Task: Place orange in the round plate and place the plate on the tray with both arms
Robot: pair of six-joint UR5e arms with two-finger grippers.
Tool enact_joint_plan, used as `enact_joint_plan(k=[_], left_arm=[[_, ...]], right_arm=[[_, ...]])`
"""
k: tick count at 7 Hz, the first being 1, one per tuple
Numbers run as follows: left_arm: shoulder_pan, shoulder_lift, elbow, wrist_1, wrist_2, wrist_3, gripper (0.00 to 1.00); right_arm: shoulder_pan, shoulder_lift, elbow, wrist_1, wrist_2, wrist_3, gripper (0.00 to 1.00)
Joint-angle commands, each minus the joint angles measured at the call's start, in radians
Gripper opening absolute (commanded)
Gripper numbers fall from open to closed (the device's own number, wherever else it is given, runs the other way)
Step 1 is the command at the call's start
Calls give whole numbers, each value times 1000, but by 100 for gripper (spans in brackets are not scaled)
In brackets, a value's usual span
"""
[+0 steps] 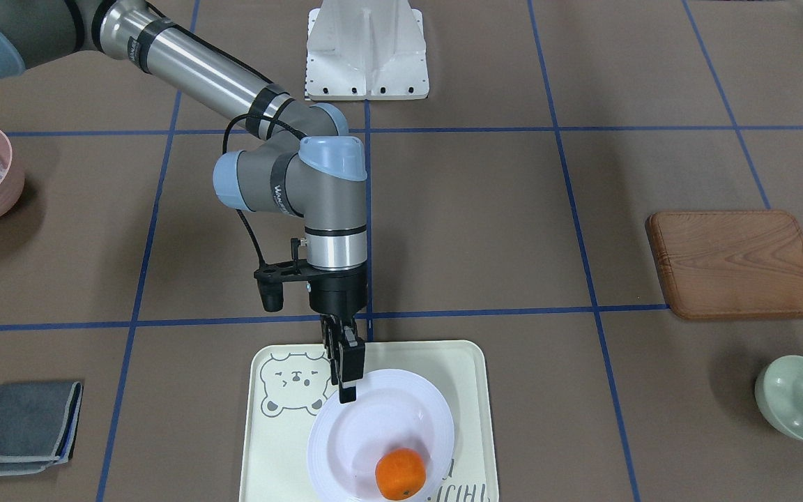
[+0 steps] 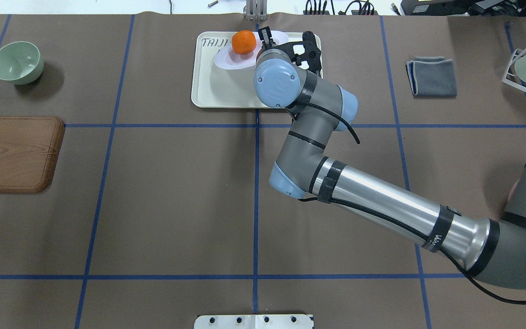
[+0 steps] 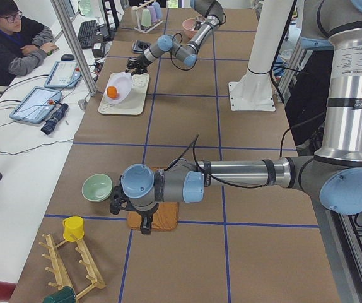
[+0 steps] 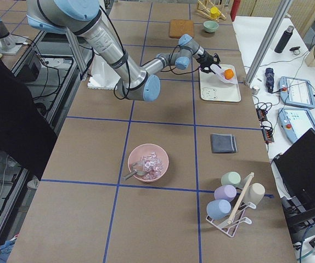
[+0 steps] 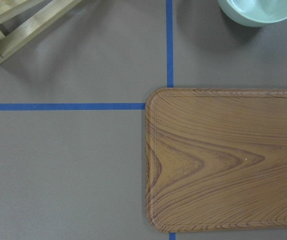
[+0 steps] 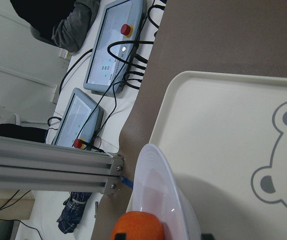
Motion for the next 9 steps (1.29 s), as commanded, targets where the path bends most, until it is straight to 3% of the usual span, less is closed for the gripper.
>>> enact_joint_plan(k=[1, 3, 5, 7, 9], left_arm=[[0, -1, -2, 0, -2, 0, 99], [0, -1, -2, 0, -3, 0, 99], [-2, 2, -17, 9, 0, 0, 99], [-6, 2, -24, 12, 35, 4, 99], [-11, 24, -95, 16, 141, 14, 99]], right_arm=[[10, -70, 173, -106, 78, -167, 100], [30, -152, 355, -287, 216, -412, 100], [119, -194, 439, -448, 405, -720, 100], [286, -295, 470, -450, 636, -1099, 100], [512, -476, 535, -453, 865, -1533, 100]])
